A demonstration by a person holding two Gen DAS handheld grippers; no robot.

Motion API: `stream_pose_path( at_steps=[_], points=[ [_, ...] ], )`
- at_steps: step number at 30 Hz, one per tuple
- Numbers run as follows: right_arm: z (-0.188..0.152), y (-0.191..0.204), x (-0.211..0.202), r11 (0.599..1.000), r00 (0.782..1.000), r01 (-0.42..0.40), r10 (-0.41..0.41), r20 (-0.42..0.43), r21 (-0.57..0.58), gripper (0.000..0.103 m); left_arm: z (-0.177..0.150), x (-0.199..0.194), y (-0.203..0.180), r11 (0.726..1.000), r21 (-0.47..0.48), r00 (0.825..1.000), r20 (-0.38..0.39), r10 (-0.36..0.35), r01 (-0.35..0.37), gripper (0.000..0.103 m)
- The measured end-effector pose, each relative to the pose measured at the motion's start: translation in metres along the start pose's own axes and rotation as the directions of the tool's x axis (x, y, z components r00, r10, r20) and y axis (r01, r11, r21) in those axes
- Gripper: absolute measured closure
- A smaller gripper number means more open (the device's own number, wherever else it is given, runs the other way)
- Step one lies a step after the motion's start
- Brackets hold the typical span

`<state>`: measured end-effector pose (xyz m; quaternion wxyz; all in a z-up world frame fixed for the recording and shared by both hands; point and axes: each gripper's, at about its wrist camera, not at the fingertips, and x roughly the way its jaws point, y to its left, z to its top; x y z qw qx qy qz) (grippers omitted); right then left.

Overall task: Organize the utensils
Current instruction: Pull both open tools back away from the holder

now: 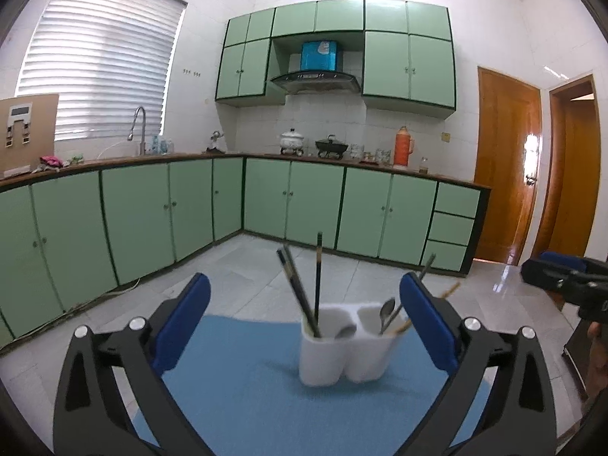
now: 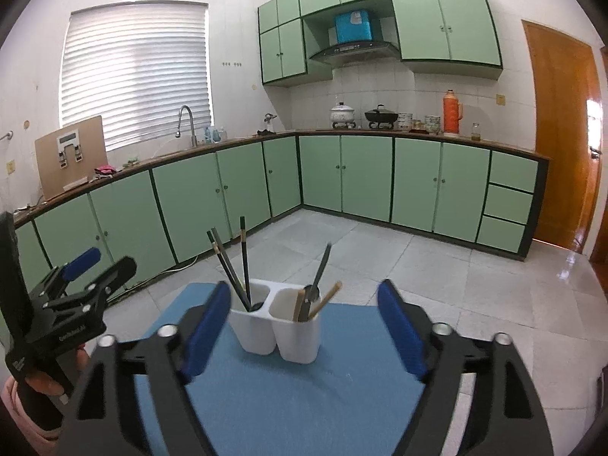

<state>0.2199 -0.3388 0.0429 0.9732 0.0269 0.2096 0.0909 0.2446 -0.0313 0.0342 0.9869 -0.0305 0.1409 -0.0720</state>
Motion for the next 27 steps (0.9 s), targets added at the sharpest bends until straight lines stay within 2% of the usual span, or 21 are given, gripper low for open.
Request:
stream_pose_path(
  at_steps=[4, 7, 13, 19, 27],
  points=[
    [-0.019, 0.004, -0.013, 1.000, 1.000, 0.006, -0.005, -0.021, 0.021, 0.016, -0.015, -0.016, 0.004, 1.000, -0.026, 0.999, -0.049, -0.004, 0.003, 0.005],
    [-0.038, 0.010, -0.023, 0.999, 0.999, 0.018, -0.016, -0.041, 0.035, 0.007, -0.027, -0.028, 0.005, 0.999, -0.025, 0.996, -0.081, 0.020, -0.022, 0.005],
    [-0.068, 0.024, -0.034, 0.999, 0.996, 0.038, -0.037, -0.078, 0.012, 0.006, -0.052, -0.048, 0.003, 0.999, 0.013, 0.989, -0.142, 0.040, -0.038, 0.005],
    [-0.086, 0.032, -0.046, 0.999, 0.995, 0.026, -0.022, -0.092, 0.035, 0.006, -0.061, -0.070, -0.003, 0.999, 0.048, 0.988, -0.150, 0.032, -0.025, 0.005],
    [-0.081, 0.036, -0.063, 0.999, 0.999, 0.021, -0.019, -0.051, 0.037, 0.006, -0.056, -0.092, -0.010, 0.999, 0.048, 0.993, -0.119, 0.001, 0.005, 0.005]
  ],
)
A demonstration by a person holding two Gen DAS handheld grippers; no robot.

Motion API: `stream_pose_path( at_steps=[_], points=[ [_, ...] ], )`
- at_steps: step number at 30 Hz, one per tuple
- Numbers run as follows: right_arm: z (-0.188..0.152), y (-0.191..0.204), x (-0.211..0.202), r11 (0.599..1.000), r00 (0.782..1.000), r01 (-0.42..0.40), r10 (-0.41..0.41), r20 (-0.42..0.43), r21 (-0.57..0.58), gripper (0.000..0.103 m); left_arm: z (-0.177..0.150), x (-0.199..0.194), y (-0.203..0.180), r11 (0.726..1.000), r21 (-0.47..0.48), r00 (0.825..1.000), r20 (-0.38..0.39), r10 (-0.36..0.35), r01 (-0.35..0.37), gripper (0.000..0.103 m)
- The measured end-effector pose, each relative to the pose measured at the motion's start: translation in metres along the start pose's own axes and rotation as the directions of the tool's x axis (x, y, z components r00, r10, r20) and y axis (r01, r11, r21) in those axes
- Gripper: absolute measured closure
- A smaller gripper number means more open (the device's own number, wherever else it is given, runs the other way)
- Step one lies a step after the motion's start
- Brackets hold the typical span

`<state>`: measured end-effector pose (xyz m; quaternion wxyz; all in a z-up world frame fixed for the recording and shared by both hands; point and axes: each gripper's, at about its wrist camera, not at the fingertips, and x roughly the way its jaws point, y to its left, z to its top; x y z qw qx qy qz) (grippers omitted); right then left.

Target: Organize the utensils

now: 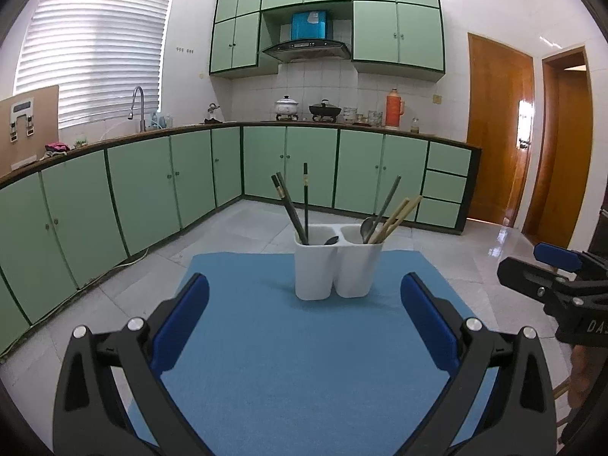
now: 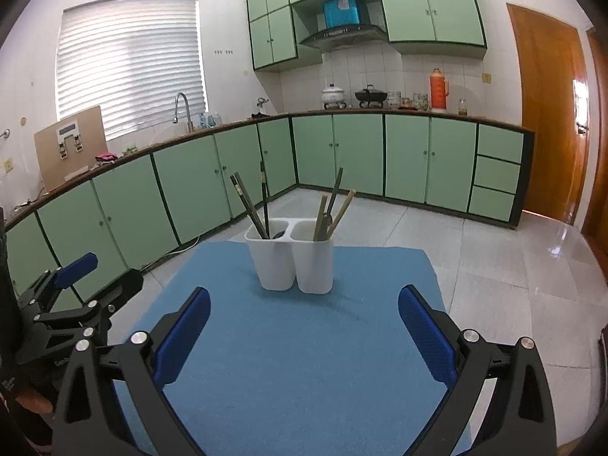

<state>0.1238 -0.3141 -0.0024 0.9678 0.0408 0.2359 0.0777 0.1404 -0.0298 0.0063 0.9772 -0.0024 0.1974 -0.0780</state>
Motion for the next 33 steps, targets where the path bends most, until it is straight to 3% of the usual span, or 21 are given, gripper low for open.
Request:
stream_pose_path(
  at_steps=[8, 33],
  points=[
    [0.003, 0.008, -0.016, 1.000, 0.999, -0.007, 0.008, 0.049, -0.020, 0.006, 0.006, -0.016, 0.004, 0.999, -0.045, 1.000, 0.022, 0.004, -0.003, 0.005],
    [0.010, 0.013, -0.038, 0.999, 0.996, -0.018, 0.020, 0.093, -0.028, 0.006, 0.015, -0.047, 0.002, 1.000, -0.010, 0.998, 0.070, 0.002, -0.002, 0.005]
  ],
)
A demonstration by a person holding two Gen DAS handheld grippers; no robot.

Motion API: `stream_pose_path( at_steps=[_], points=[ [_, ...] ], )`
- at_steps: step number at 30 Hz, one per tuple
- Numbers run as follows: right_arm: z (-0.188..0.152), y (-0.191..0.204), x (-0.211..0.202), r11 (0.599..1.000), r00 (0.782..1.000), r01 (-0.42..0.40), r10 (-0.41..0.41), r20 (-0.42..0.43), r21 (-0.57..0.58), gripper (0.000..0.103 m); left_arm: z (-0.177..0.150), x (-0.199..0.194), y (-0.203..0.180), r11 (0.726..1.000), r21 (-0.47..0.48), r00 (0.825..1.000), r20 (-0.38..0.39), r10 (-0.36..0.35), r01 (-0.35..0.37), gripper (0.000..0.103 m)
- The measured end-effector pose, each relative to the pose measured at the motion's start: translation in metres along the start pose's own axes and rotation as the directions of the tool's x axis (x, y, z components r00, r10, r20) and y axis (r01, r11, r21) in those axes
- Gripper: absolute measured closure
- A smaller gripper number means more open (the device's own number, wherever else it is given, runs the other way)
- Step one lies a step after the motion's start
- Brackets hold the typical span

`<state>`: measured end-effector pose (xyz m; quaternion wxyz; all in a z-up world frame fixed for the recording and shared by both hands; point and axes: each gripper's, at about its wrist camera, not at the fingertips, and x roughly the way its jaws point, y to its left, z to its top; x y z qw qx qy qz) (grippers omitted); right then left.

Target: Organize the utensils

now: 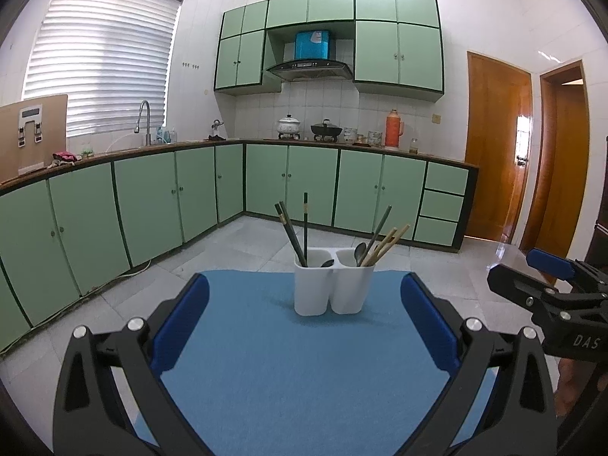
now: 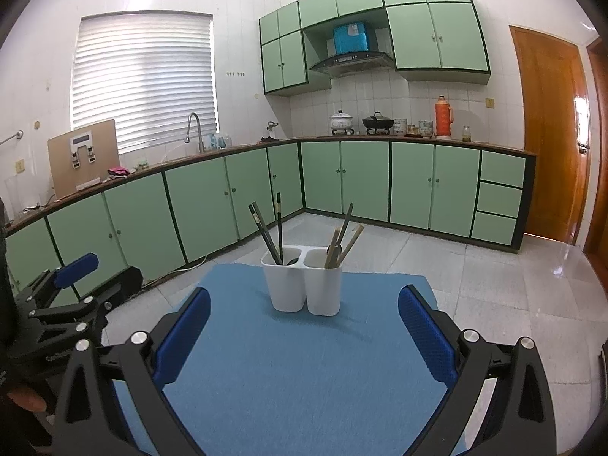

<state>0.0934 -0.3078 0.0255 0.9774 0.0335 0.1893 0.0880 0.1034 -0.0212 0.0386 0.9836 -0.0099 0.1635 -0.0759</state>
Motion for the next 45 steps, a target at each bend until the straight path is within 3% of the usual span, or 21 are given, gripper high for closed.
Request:
stream_pose_path(
  at_steps=[45],
  points=[
    [0.0009, 0.0030, -0.0046, 1.000, 1.000, -0.006, 0.006, 0.001, -0.007, 0.006, 0.0016, -0.0018, 0.0008, 1.000, -0.003, 1.000, -0.005, -0.001, 0.001, 0.005]
  ],
)
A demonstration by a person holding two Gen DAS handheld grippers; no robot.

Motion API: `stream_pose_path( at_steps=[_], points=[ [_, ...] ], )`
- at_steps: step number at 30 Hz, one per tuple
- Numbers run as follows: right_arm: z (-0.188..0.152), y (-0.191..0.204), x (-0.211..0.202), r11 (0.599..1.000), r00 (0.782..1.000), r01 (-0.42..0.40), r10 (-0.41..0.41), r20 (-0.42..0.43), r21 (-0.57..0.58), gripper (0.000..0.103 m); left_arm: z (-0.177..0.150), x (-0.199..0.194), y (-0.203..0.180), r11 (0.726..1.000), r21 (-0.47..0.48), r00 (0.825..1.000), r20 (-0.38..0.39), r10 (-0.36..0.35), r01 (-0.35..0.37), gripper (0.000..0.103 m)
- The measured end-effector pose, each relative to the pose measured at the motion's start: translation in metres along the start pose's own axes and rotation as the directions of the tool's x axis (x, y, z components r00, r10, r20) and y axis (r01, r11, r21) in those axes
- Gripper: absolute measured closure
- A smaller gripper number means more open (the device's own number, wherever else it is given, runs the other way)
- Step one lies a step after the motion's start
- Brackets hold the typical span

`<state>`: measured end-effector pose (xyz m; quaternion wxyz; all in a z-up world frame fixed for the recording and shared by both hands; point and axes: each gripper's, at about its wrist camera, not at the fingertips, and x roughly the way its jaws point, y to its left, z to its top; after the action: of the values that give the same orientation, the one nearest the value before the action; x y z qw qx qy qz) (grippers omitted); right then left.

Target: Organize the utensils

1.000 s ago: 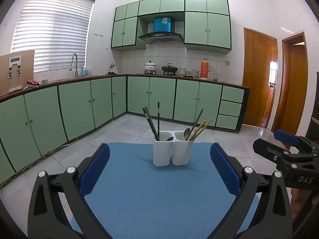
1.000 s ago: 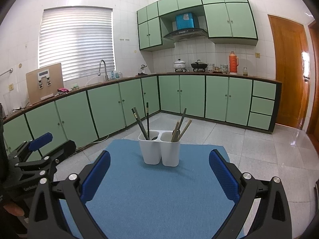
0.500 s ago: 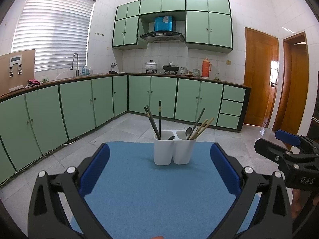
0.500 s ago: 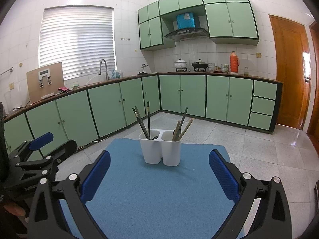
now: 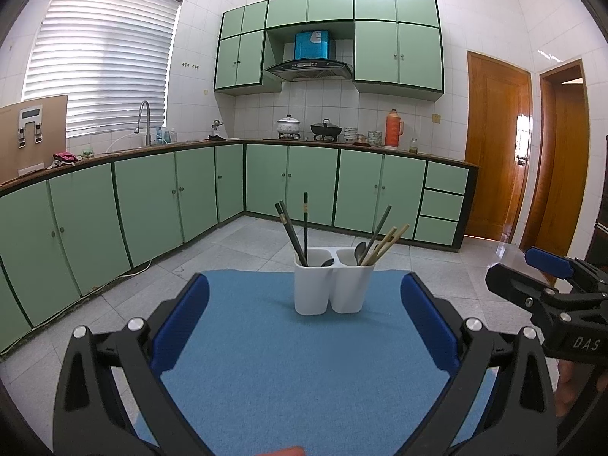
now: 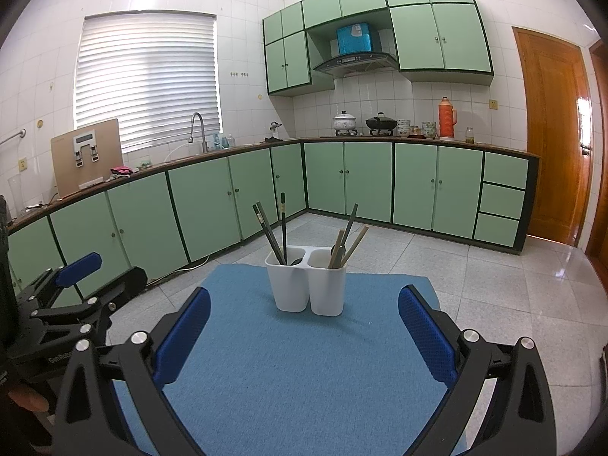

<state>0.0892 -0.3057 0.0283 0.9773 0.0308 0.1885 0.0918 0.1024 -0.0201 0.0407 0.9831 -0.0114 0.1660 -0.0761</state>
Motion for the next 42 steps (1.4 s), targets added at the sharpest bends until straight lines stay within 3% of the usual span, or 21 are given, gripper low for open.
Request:
stream_pose_path(
  at_steps=[42],
  points=[
    [-0.0074, 0.0043, 0.0045, 1.000, 1.000, -0.002, 0.002, -0.011, -0.006, 0.006, -0.0047, 0.0041, 0.0031, 1.000, -0.005, 1.000, 0.000, 0.000, 0.000, 0.005]
  ],
)
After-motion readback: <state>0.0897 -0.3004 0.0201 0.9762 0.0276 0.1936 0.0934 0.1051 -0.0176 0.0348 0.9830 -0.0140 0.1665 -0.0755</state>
